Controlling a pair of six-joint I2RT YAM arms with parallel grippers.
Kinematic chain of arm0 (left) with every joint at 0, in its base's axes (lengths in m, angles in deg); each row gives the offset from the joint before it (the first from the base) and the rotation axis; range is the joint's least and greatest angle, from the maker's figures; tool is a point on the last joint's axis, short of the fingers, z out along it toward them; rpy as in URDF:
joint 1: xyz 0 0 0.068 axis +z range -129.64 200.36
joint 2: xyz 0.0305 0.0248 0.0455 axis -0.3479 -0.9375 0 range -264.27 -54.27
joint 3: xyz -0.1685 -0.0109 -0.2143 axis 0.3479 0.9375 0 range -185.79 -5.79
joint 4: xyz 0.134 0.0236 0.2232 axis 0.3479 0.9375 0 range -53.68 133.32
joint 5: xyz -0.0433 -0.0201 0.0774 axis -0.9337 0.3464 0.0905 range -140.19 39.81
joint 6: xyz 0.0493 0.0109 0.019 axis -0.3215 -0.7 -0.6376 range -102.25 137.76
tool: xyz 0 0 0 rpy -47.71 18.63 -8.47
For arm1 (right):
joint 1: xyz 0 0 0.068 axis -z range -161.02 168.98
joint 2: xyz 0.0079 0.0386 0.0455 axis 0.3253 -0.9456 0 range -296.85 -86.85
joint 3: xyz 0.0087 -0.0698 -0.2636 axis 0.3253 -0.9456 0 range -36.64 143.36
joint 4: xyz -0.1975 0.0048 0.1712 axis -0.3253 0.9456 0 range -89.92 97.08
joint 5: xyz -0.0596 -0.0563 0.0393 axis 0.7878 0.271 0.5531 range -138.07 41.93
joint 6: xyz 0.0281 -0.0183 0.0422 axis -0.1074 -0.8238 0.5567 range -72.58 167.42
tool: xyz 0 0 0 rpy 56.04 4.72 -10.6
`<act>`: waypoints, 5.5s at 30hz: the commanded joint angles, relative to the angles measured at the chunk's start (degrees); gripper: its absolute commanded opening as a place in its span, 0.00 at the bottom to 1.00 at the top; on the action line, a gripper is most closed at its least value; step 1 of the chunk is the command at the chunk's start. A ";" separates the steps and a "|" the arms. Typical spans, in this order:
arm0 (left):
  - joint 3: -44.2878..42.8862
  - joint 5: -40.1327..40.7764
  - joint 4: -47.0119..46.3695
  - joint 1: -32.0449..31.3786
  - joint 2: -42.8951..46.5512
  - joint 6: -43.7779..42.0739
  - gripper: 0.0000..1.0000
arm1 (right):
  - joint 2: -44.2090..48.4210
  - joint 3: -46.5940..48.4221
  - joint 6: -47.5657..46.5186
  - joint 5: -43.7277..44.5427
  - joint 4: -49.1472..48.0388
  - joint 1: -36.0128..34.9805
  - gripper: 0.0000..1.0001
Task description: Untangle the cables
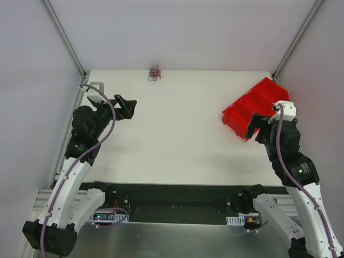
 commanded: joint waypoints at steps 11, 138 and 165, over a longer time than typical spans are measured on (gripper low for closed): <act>-8.80 -10.06 -1.08 3.29 -26.89 13.83 0.99 | 5.12 -6.84 3.83 -16.73 -7.14 -0.27 0.96; 8.04 26.85 13.35 -24.84 -12.72 16.91 0.00 | -19.08 -26.08 19.13 3.91 -26.22 -24.53 0.01; 7.00 58.76 29.43 -24.66 8.22 18.32 0.00 | 2.39 -21.96 20.18 28.19 -4.85 -18.81 0.01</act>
